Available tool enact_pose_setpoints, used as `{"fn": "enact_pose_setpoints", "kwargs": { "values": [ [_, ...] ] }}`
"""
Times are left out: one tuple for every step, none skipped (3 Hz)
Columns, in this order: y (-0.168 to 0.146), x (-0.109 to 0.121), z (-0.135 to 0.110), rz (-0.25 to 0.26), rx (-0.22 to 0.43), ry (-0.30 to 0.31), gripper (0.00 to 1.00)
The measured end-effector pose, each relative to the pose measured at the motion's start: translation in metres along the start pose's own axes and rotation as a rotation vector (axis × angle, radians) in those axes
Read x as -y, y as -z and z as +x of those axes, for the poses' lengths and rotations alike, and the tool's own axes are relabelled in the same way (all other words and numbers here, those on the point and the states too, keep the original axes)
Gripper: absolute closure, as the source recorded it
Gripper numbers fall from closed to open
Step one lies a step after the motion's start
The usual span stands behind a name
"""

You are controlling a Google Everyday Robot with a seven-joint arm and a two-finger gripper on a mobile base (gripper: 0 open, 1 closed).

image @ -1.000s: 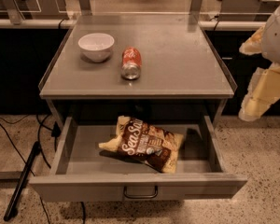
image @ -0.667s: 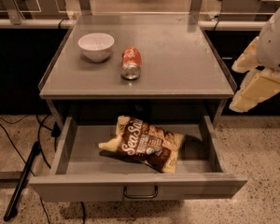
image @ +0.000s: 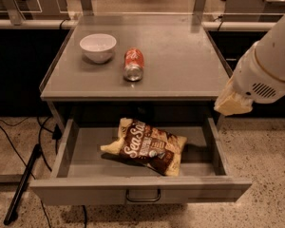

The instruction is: Pick brown chip bag from top drawer and place on counter

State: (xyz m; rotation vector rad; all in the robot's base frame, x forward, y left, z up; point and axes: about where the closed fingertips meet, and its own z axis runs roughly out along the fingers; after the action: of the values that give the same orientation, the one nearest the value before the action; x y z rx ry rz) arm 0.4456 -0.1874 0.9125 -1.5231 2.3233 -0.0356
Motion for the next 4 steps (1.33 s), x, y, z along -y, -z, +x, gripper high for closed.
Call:
{"fn": "enact_pose_setpoints", "kwargs": {
  "values": [
    [-0.028,-0.007,-0.006,-0.006,0.019,-0.067,1.00],
    [-0.056,-0.012,-0.008,-0.057,0.079,-0.123,1.00],
    [-0.082,-0.014,-0.006,-0.128,0.208,-0.181,1.00],
    [-0.100,-0.021,-0.012,-0.209,0.345,-0.220,1.00]
  ]
}}
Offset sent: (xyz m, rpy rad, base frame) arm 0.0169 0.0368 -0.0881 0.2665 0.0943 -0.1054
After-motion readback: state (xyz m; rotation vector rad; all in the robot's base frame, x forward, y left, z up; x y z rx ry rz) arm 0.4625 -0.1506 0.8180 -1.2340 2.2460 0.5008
